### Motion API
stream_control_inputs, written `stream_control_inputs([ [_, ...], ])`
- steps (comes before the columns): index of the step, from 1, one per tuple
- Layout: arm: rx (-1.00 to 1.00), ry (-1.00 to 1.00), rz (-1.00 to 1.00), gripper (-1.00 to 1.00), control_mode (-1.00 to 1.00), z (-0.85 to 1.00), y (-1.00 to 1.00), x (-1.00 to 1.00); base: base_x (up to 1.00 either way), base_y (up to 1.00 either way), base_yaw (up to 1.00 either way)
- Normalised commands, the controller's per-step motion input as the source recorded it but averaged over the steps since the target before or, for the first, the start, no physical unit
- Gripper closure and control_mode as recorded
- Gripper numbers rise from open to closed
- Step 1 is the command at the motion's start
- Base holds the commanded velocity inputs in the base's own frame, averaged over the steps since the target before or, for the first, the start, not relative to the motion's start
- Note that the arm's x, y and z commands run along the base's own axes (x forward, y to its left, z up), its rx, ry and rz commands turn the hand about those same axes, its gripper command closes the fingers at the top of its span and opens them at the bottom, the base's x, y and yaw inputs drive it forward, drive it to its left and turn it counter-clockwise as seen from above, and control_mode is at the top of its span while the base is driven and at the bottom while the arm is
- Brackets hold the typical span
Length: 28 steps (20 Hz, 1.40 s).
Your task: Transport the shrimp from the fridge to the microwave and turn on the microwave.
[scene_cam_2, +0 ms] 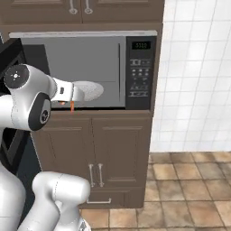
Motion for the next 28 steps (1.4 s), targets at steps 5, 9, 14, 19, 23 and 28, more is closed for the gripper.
stream_control_inputs([
  [5,0.00,0.00,0.00,1.00,1.00,0.00,0.00,0.00,0.23,-0.28,0.56],
  [9,0.00,0.00,0.00,1.00,1.00,0.00,0.00,0.00,0.00,-0.45,0.44],
  [14,0.00,0.00,0.00,1.00,1.00,0.00,0.00,0.00,0.12,-0.43,0.25],
  [19,0.00,0.00,0.00,1.00,1.00,0.00,0.00,0.00,0.24,-0.41,0.14],
  [23,0.00,0.00,0.00,1.00,1.00,0.00,0.00,0.00,0.21,-0.19,0.08],
  [28,0.00,0.00,0.00,1.00,1.00,0.00,0.00,0.00,0.18,-0.13,0.07],
])
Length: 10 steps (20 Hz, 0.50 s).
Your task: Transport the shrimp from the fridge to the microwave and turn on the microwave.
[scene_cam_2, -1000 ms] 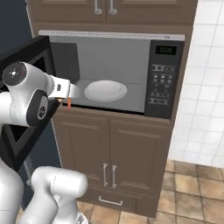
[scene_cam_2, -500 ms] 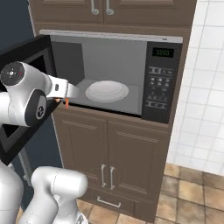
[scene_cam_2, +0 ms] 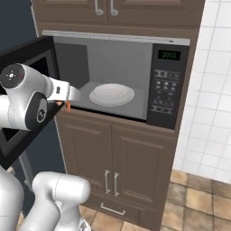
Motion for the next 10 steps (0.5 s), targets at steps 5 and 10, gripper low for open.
stream_control_inputs([
  [5,0.00,0.00,0.00,1.00,1.00,0.00,0.00,0.00,0.04,-0.26,0.05],
  [10,0.00,0.00,0.00,1.00,1.00,0.00,0.00,0.00,0.00,-0.50,0.11],
])
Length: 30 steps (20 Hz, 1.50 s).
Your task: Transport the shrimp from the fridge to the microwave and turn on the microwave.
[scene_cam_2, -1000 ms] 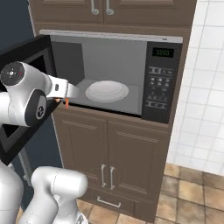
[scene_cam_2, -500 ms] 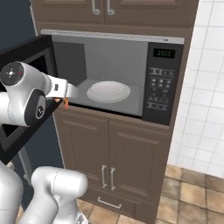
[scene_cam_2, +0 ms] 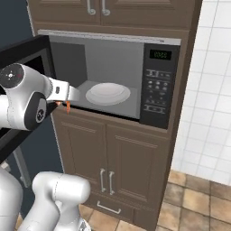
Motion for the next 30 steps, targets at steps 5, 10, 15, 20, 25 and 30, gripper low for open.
stream_control_inputs([
  [5,0.00,0.00,0.00,1.00,1.00,0.00,0.00,0.00,0.03,-0.26,0.04],
  [10,0.00,0.00,0.00,1.00,1.00,0.00,0.00,0.00,0.19,0.02,0.02],
  [15,0.00,0.00,0.00,1.00,1.00,0.00,0.00,0.00,0.21,-0.01,0.04],
  [20,0.00,0.00,0.00,1.00,1.00,0.00,0.00,0.00,0.04,-0.06,0.00],
  [25,0.00,0.00,0.00,1.00,1.00,0.00,0.00,0.00,0.00,-0.01,0.00],
  [30,0.00,0.00,0.00,1.00,1.00,0.00,0.00,0.00,0.00,0.00,0.00],
])
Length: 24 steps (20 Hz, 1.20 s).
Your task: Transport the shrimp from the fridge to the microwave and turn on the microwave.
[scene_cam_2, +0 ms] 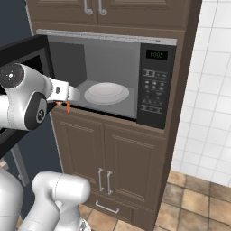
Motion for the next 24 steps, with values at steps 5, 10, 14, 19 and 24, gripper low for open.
stream_control_inputs([
  [5,0.00,0.00,0.00,1.00,1.00,0.00,0.00,0.00,0.00,0.00,0.00],
  [10,0.00,0.00,0.00,1.00,1.00,0.00,0.00,0.00,0.00,0.00,0.00],
  [14,0.00,0.00,0.00,1.00,1.00,0.00,0.00,0.00,0.00,0.00,0.00],
  [19,0.00,0.00,0.00,1.00,1.00,0.00,0.00,0.00,0.00,0.00,0.00],
  [24,0.00,0.00,0.00,1.00,1.00,0.00,0.00,0.00,0.00,0.00,0.00],
])
